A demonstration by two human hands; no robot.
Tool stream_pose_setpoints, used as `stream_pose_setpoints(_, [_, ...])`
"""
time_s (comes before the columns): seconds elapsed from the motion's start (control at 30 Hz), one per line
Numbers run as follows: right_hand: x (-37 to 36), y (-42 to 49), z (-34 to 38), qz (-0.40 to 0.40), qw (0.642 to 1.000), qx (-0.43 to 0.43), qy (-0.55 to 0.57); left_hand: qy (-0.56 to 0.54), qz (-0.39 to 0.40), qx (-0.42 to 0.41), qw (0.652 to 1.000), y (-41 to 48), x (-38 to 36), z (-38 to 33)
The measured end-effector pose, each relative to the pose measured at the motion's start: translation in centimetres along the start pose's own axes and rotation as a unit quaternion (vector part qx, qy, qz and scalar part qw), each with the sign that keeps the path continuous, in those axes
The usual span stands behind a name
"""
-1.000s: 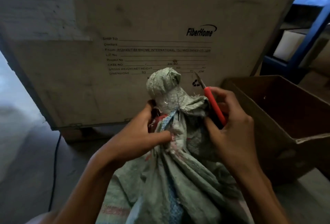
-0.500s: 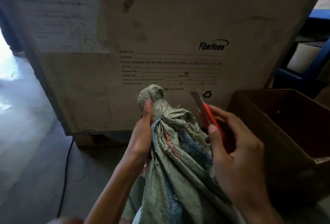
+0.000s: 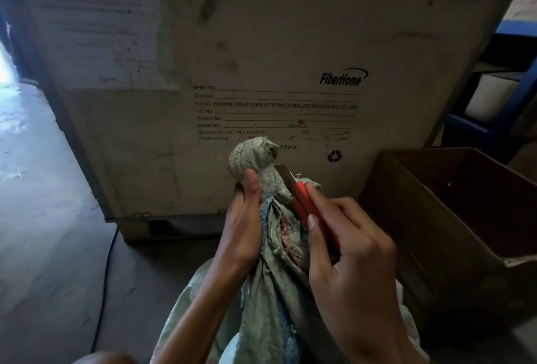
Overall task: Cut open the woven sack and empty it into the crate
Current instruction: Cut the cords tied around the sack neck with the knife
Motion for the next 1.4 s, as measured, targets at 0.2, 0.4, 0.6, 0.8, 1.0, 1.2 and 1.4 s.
stream_pose_setpoints(0.2, [0.0,0.1,-0.3,0.003,1.0,-0.013,-0.006,0.03,0.009,-0.006,0.999,0.0,-0.6,0.1])
stream_pose_setpoints(0.4, [-0.3,0.1,-0.4,0.02,1.0,-0.019,-0.01,0.043,0.004,-0.015,0.999,-0.1,-0.7,0.1])
stream_pose_setpoints(0.6, [-1.3,-0.7,-0.7,0.078,0.996,-0.035,-0.022,0.056,-0.02,-0.036,0.998,-0.1,0.4,0.3])
stream_pose_setpoints(0.8, [-2.4,-1.5,-0.8,0.146,0.988,-0.041,-0.031,0.098,-0.069,-0.061,0.991,0.2,2.1,-0.4])
stream_pose_setpoints(1.0, [-0.8,-1.6,-2.1,0.112,0.992,-0.053,-0.01,0.074,-0.071,-0.006,0.995,0.3,2.4,-0.3])
stream_pose_setpoints(1.2, [2.0,-1.0,-3.8,-0.009,0.985,-0.151,0.078,0.071,0.016,0.028,0.997,-1.2,0.3,-1.0])
stream_pose_setpoints(1.4, [1.0,-1.6,-6.7,0.011,0.945,-0.276,0.176,0.091,0.126,-0.03,0.987,-2.7,-3.5,-0.8])
Point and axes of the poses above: each hand's wrist, its own y-axis towards the middle knuckle, its own x-axis out of the back of the hand, z = x × y, the point moved 8 cm from there along y, towards the middle knuckle, and after that the axes turned 11 degrees about x, right-handed, at the moved point
